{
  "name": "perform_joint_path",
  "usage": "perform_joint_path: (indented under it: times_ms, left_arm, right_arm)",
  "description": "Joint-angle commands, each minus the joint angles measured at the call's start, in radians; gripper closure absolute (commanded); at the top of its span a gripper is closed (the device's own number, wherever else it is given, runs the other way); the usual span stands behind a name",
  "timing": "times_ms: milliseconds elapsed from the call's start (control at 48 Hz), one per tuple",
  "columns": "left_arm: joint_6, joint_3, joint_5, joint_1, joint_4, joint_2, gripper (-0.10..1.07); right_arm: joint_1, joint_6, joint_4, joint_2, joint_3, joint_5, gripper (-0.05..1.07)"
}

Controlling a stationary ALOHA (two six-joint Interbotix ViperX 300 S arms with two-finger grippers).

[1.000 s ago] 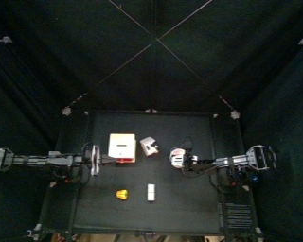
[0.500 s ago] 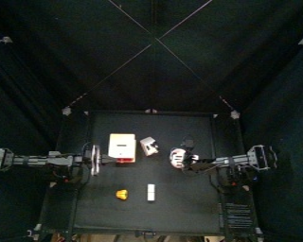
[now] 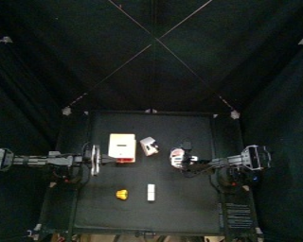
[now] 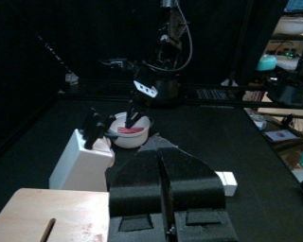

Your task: Grab salmon sushi

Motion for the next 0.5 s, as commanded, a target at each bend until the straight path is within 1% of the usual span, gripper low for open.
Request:
perform_joint_path:
  times_ms: [0, 479]
  left_arm:
    - [0.0, -0.012, -0.005, 0.003, 0.0, 0.006, 1.0]
    - [0.002, -0.011, -0.005, 0.003, 0.0, 0.006, 1.0]
  right_arm:
    - [-0.015, 0.002, -0.003, -0.003, -0.005, -0.011, 0.05]
    - [-0.049, 0.002, -0.003, 0.078, -0.003, -0.048, 0.06]
